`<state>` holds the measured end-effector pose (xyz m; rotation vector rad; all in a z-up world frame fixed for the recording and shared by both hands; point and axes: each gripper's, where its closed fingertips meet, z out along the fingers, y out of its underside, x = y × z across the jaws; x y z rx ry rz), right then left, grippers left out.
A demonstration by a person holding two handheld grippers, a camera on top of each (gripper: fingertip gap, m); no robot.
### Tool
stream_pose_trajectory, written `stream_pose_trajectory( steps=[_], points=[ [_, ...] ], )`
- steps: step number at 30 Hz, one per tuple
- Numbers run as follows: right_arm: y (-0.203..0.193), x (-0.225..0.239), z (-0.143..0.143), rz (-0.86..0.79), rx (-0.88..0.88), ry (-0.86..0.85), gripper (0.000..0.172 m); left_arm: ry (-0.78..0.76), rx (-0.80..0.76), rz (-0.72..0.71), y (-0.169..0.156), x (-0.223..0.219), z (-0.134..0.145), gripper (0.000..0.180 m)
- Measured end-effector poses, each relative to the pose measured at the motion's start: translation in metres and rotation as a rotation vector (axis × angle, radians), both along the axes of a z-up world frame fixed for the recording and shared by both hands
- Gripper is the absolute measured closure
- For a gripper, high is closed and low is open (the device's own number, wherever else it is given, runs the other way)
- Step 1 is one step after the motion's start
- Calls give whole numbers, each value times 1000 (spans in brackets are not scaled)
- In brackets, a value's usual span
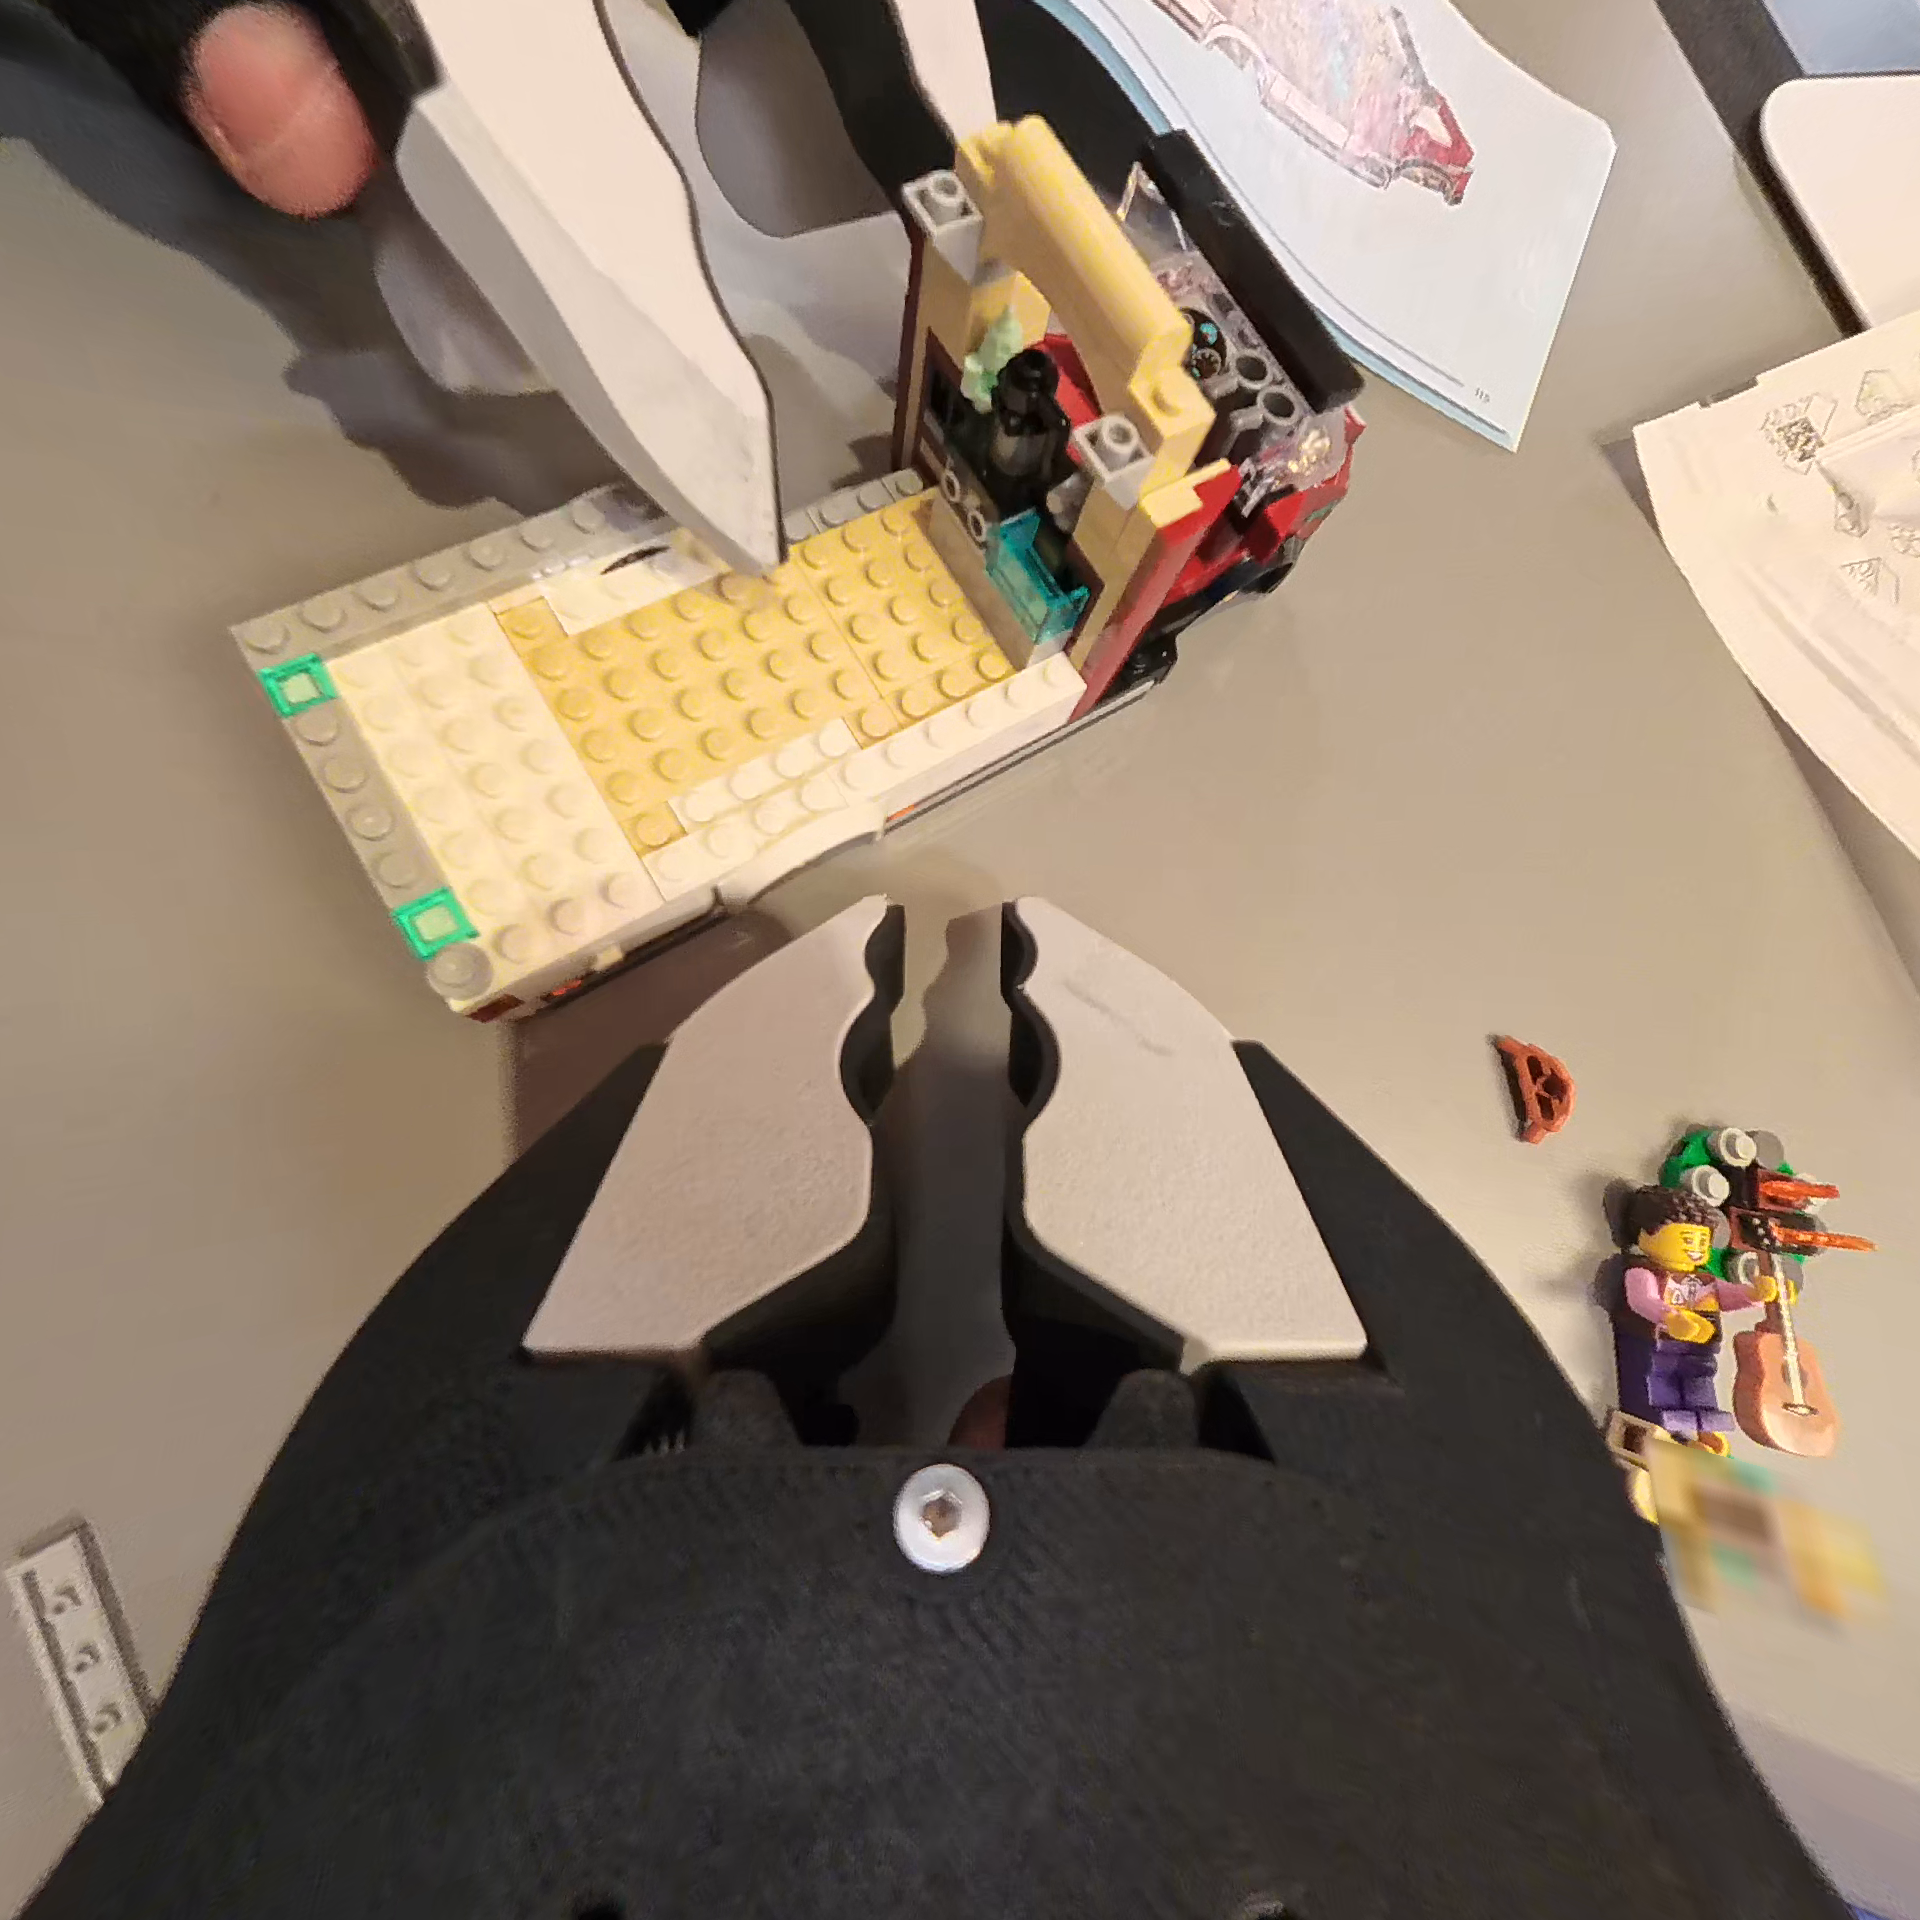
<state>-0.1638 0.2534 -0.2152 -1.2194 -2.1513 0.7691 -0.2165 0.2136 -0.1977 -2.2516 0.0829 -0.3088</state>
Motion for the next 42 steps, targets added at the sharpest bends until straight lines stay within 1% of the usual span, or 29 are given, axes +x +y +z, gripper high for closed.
stream_pose_trajectory(
  steps=[13, 15, 25, 32, 42],
  points=[
    [-33, 1, 2, 118, 36, 38, 153, 29, -36, -48, -3, 7, -6, 112],
    [-36, 1, 3, 131, 49, 48, 156, 18, -37, -50, -3, 7, -6, 113],
    [-39, 2, 4, 156, 84, 76, 152, -3, -40, -69, -4, 9, -6, 114],
    [-31, 2, 5, 149, 152, 90, 150, 10, -51, -78, -6, 9, -7, 114],
    [-36, 0, 6, 154, 139, 107, 152, 13, -63, -84, -7, 8, -8, 115]
  ],
)
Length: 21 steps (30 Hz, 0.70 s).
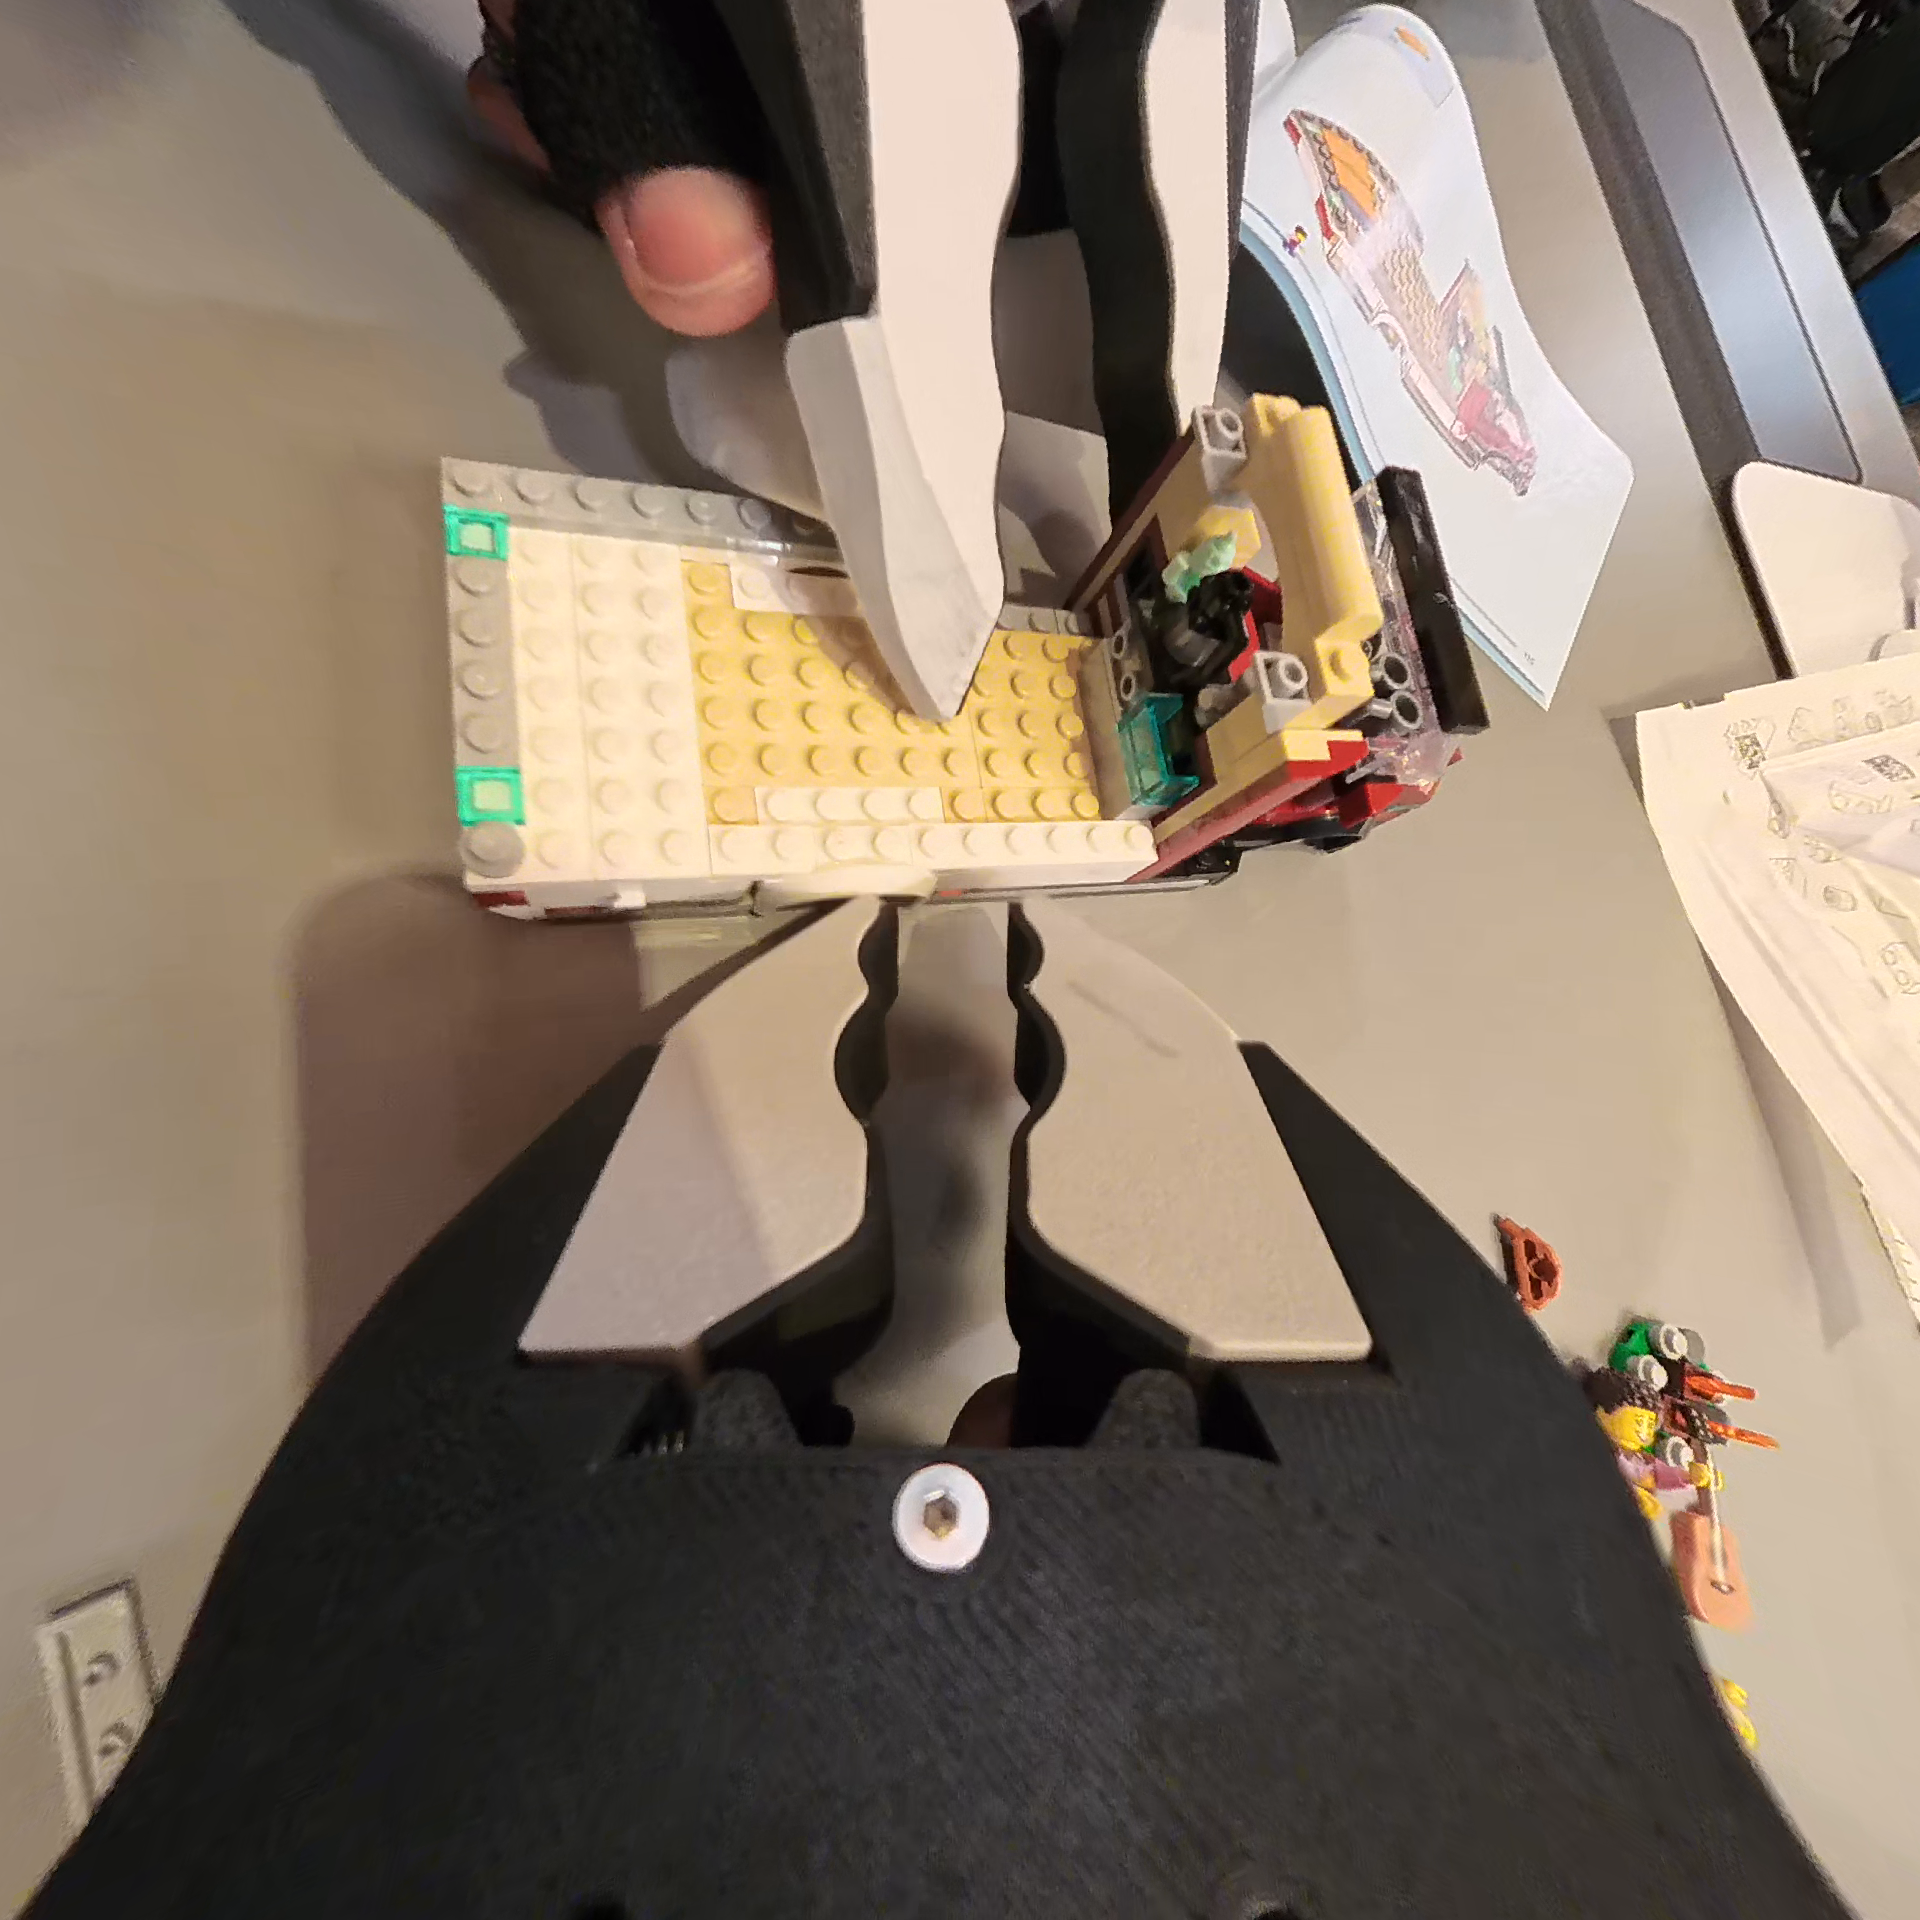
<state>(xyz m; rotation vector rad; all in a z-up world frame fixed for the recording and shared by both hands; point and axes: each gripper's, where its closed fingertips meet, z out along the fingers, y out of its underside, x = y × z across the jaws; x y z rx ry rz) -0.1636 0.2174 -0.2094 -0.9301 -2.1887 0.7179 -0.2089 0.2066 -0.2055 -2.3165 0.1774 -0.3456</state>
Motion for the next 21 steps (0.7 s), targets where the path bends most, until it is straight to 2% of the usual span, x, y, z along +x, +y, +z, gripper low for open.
stream_pose_trajectory(
  steps=[9, 21],
  points=[
    [-6, -1, 1, 19, 30, 22, 150, -10, -2, -22, -1, 0, 1, 115],
    [-33, 4, 2, 74, 34, 24, 145, -39, -15, -109, -7, -2, 3, 115]
  ],
)
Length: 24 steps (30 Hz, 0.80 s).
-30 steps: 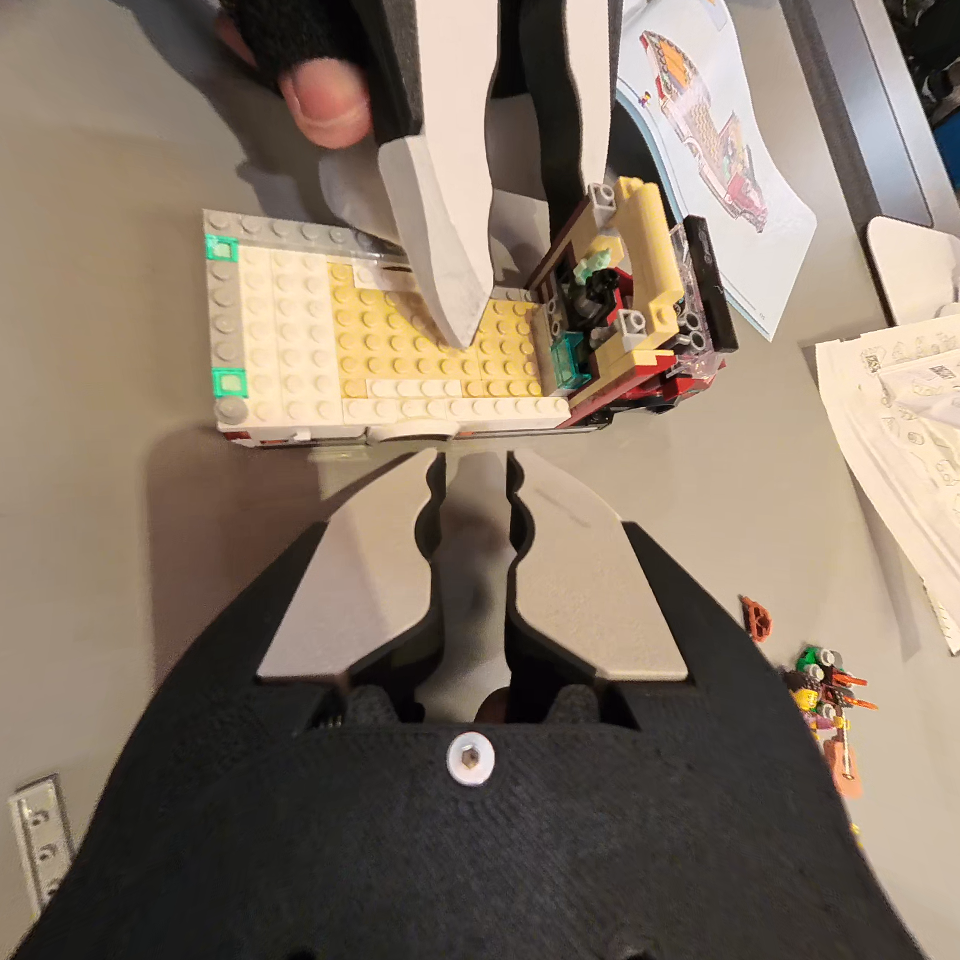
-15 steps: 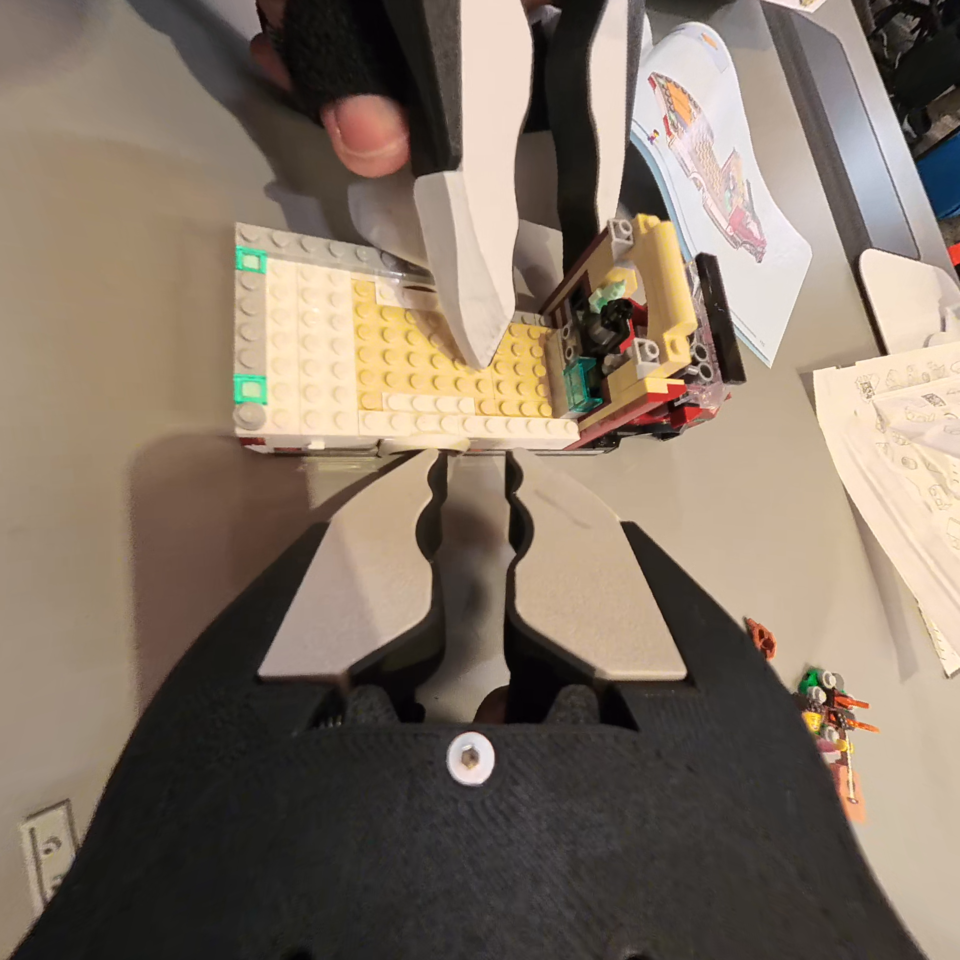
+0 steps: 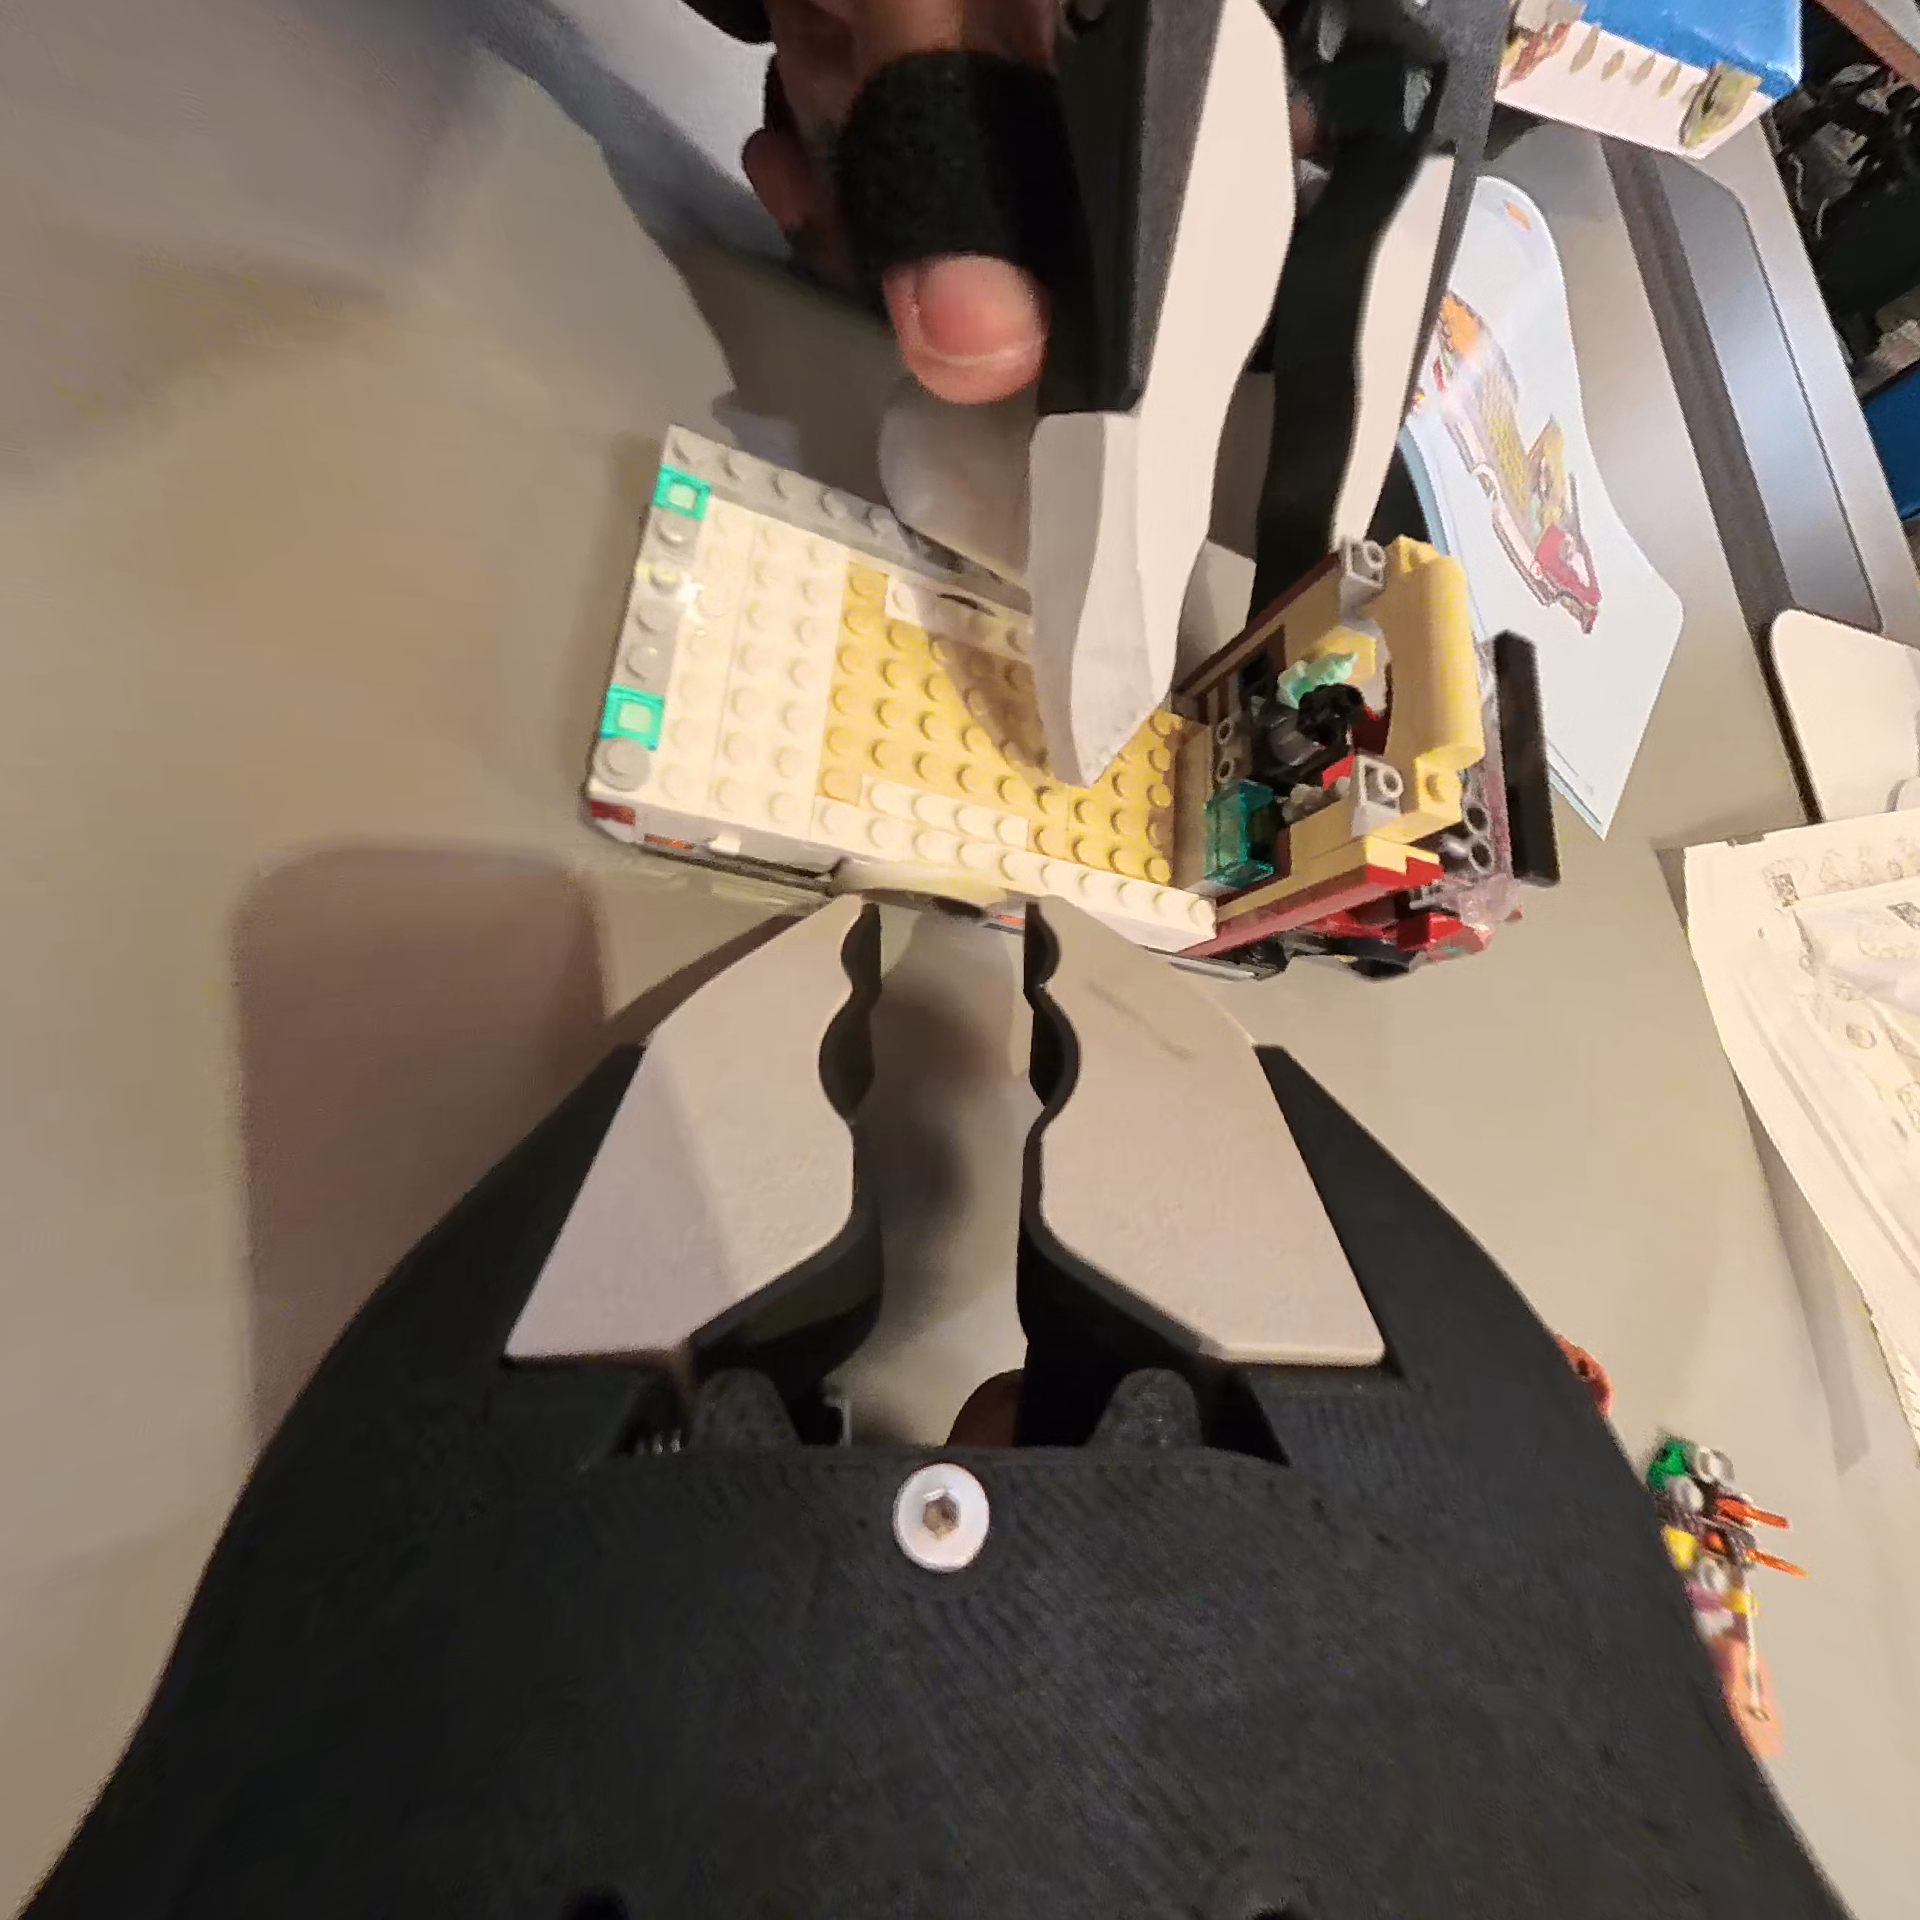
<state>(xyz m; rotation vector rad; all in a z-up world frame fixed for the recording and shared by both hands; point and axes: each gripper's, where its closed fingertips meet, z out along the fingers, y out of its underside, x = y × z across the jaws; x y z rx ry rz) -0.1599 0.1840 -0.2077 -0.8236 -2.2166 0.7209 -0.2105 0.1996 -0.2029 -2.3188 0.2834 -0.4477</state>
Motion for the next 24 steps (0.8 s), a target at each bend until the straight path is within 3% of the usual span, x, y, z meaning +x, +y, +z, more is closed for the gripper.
stream_pose_trajectory(
  steps=[14, 24],
  points=[
    [-16, 4, 1, 56, -17, 12, 150, -64, 2, -130, -7, 23, 2, 113],
    [0, 4, 12, 55, 48, 61, 147, -24, -13, -137, -16, 12, 10, 115]
  ],
)
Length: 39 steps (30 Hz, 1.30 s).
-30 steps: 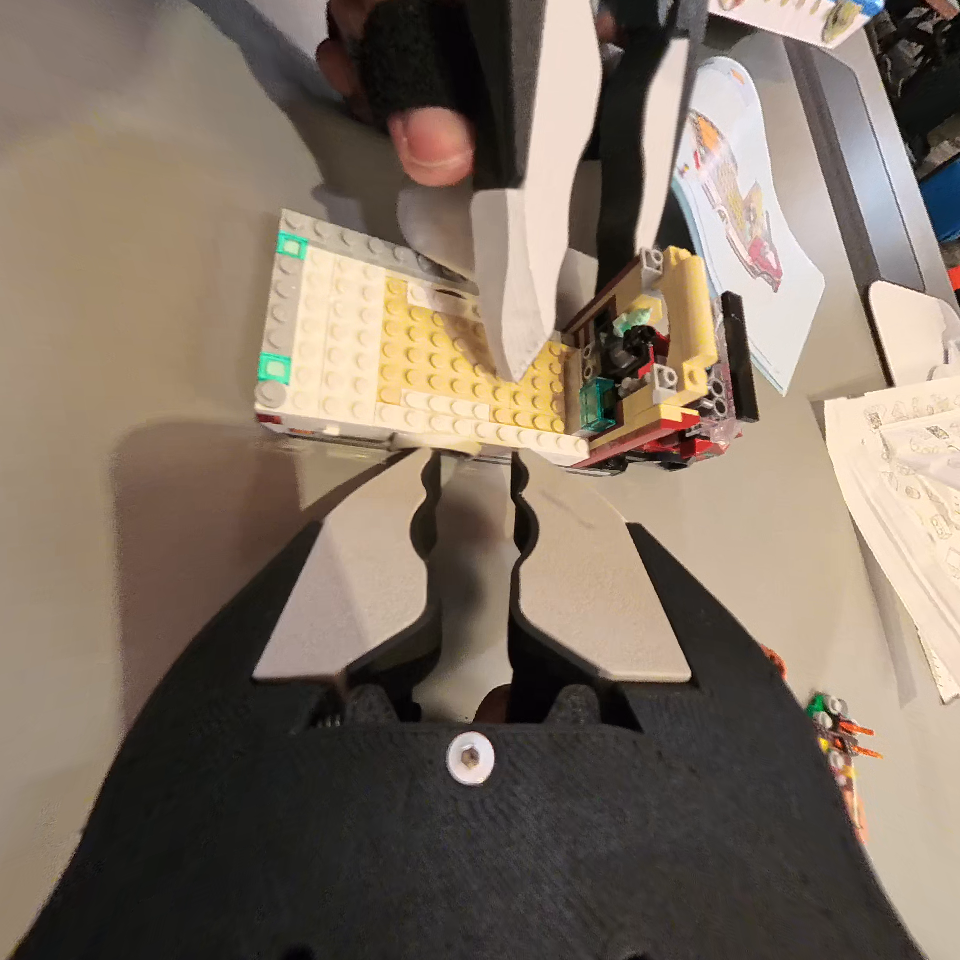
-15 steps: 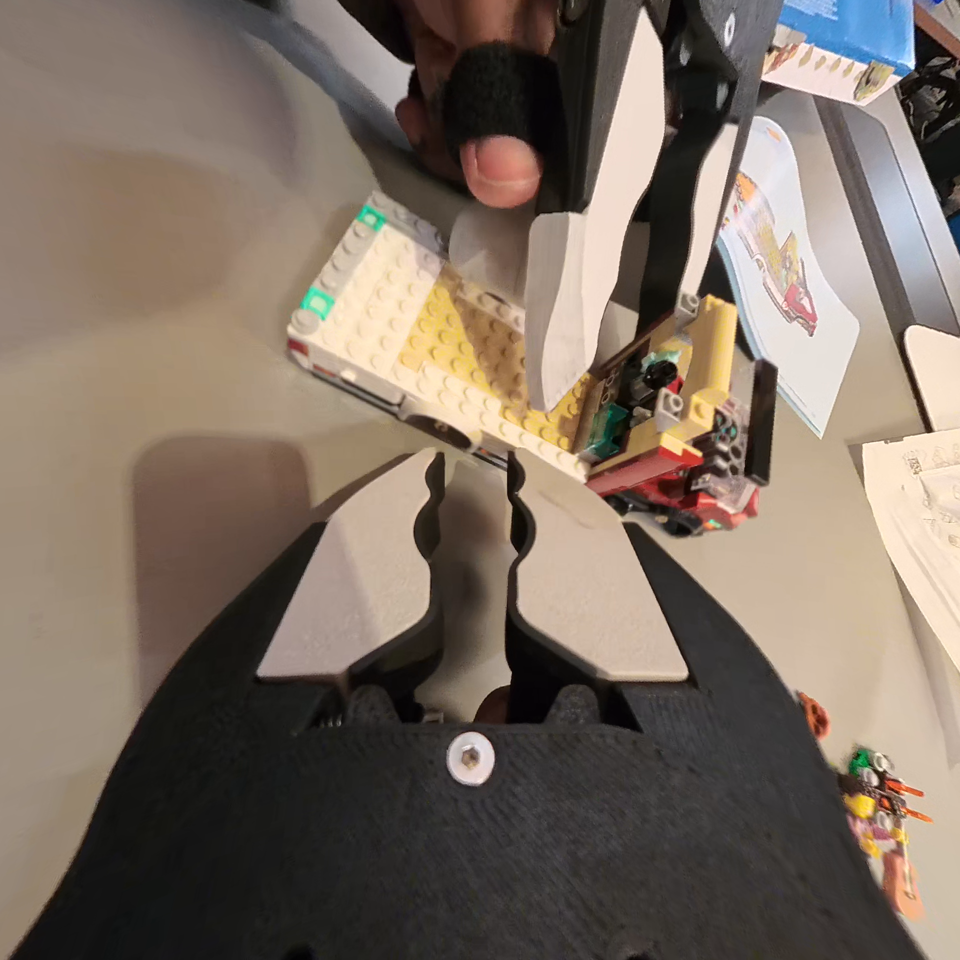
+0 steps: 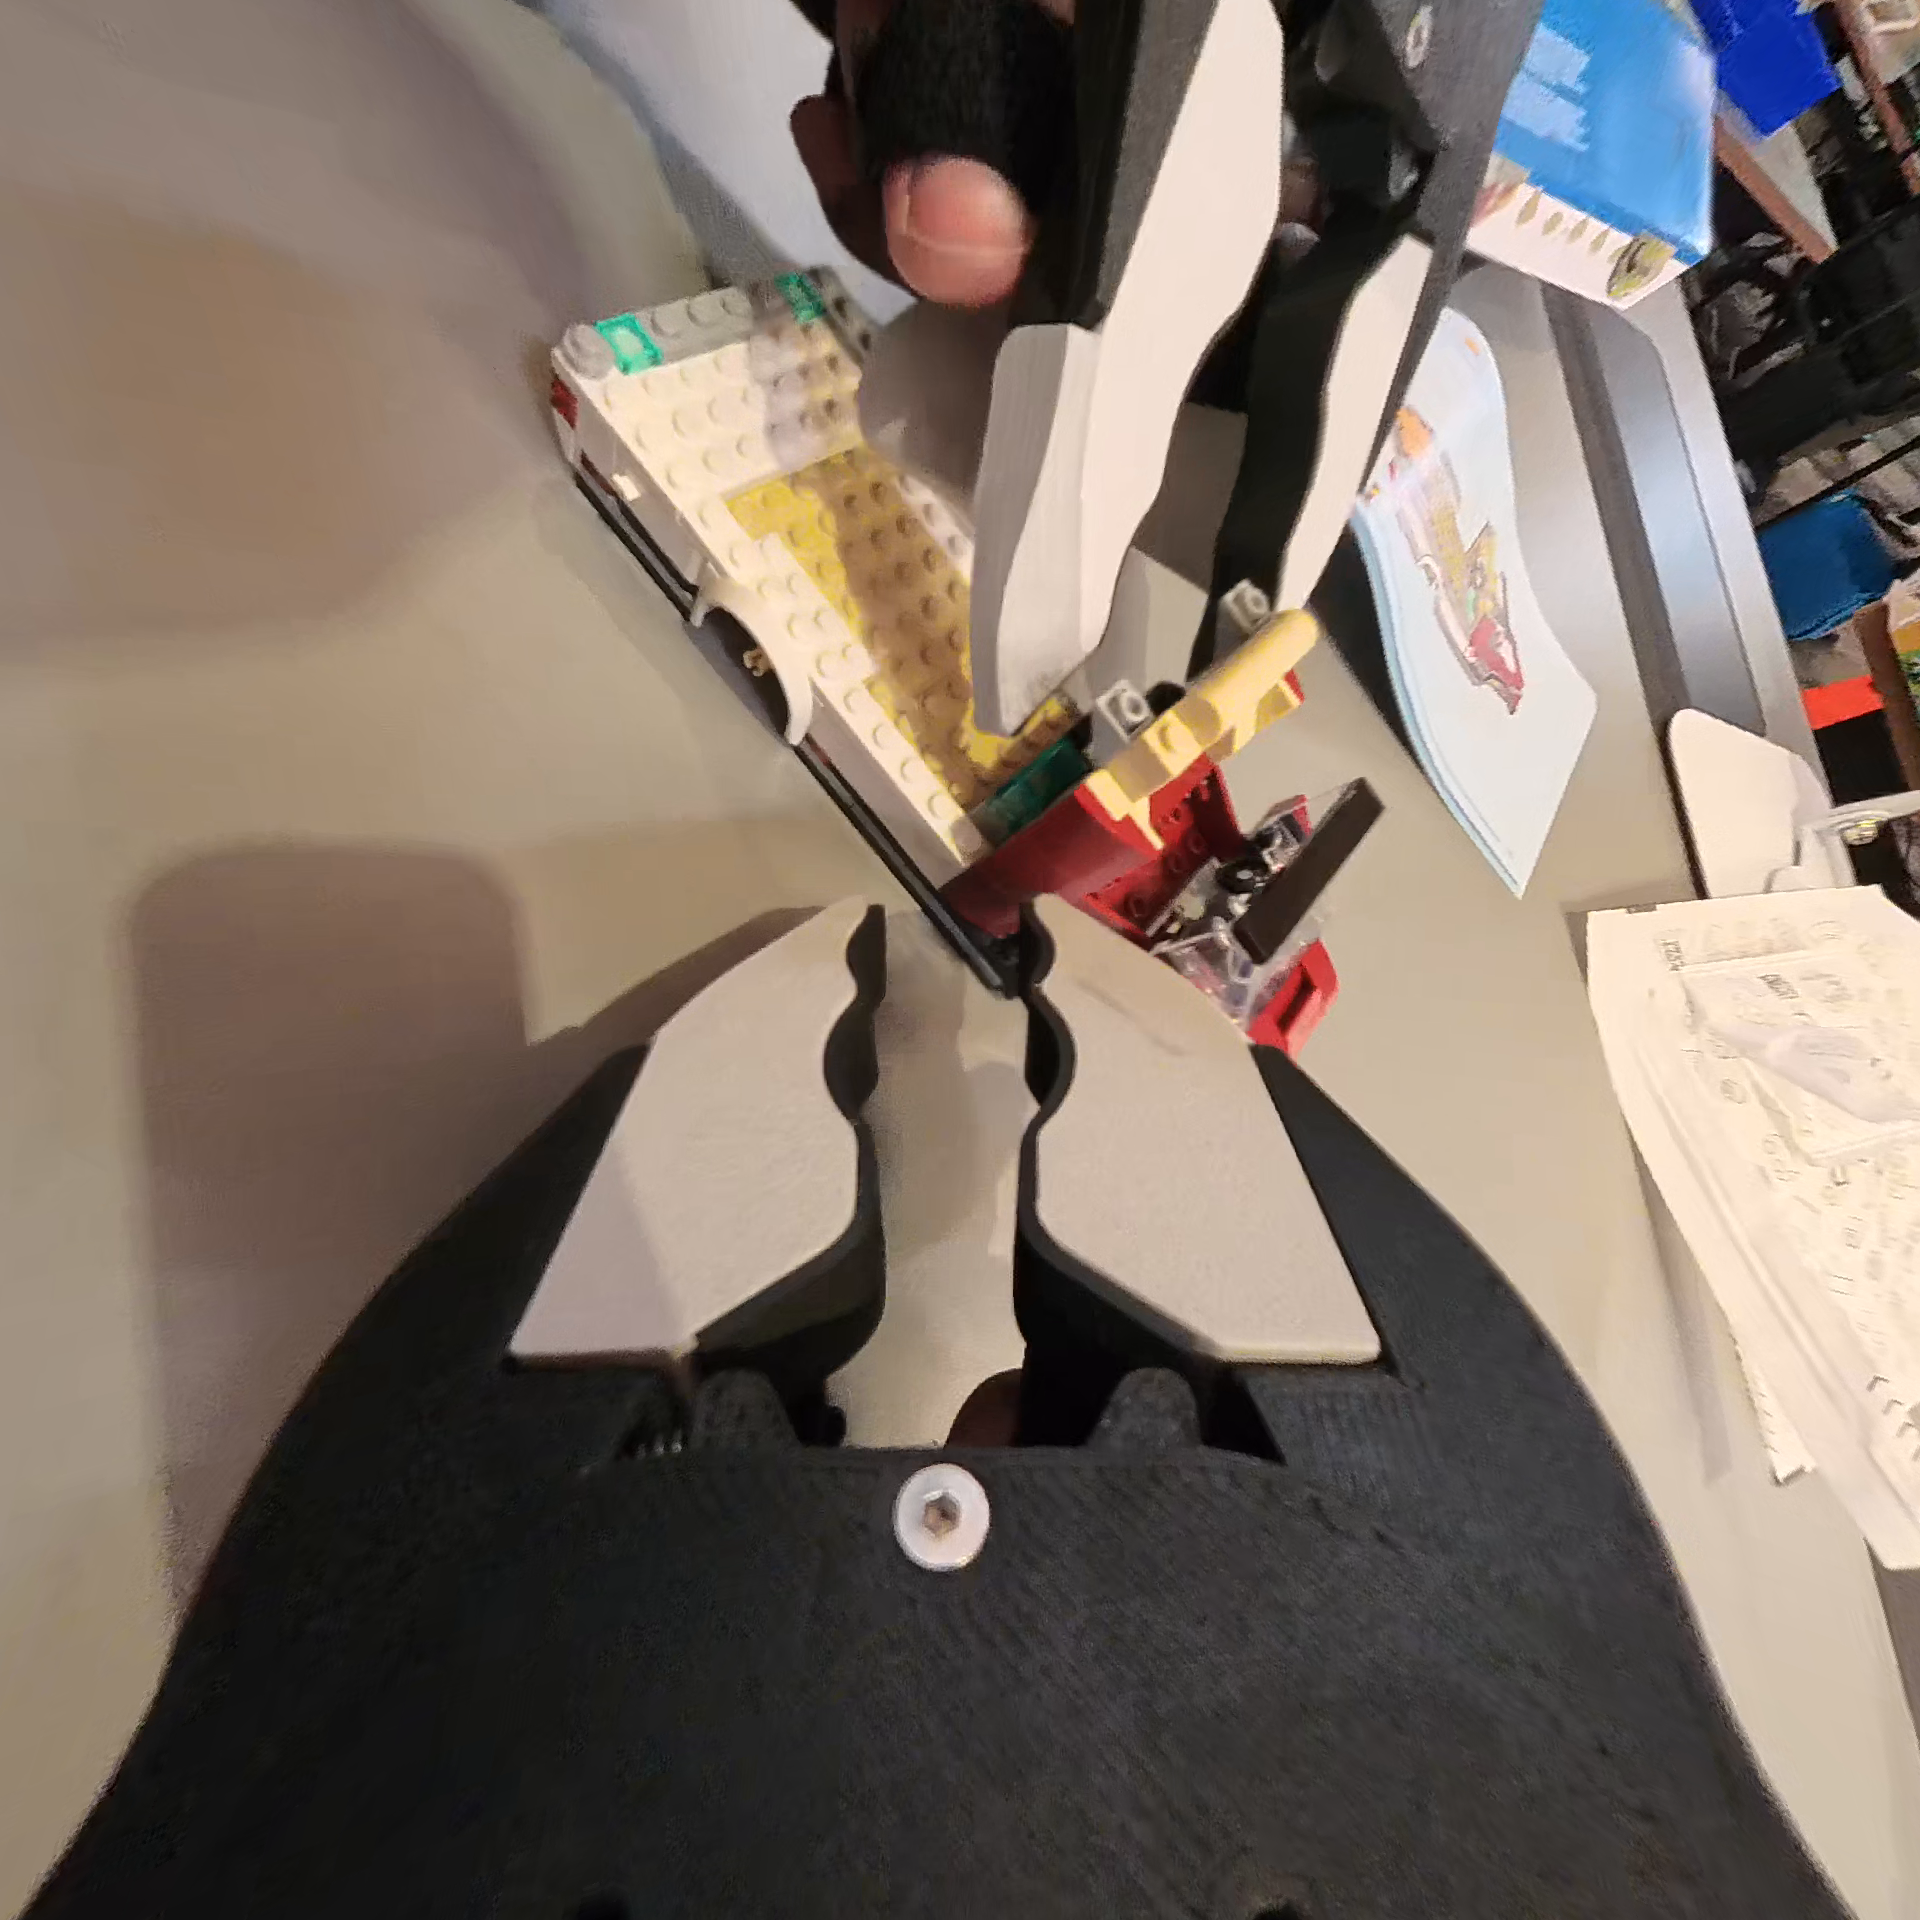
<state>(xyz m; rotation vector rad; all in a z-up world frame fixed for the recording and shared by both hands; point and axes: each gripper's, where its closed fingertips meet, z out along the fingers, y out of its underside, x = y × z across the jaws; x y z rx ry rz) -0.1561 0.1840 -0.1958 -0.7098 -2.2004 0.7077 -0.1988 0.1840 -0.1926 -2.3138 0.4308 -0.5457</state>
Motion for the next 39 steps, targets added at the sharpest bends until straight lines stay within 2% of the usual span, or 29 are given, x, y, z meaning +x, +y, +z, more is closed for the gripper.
stream_pose_trajectory(
  steps=[4, 10, 18, 24, 31, 39],
  points=[
    [7, -4, 9, -65, -64, 1, 147, 45, -13, 4, -4, -8, -2, 116],
    [3, -8, 23, -163, -306, -57, 147, 80, -49, -34, -9, -3, -10, 118],
    [2, -18, 15, -235, -294, -51, 139, 87, -82, -50, -12, 3, -16, 120],
    [10, -26, 24, -273, -327, 7, 151, 73, -82, -53, -11, 7, -16, 118],
    [17, -27, 24, -292, -307, 11, 153, 58, -89, -40, -11, 5, -15, 118],
    [25, -24, 30, -275, -204, 52, 154, -131, -125, 44, -6, 0, -8, 118]
  ],
)
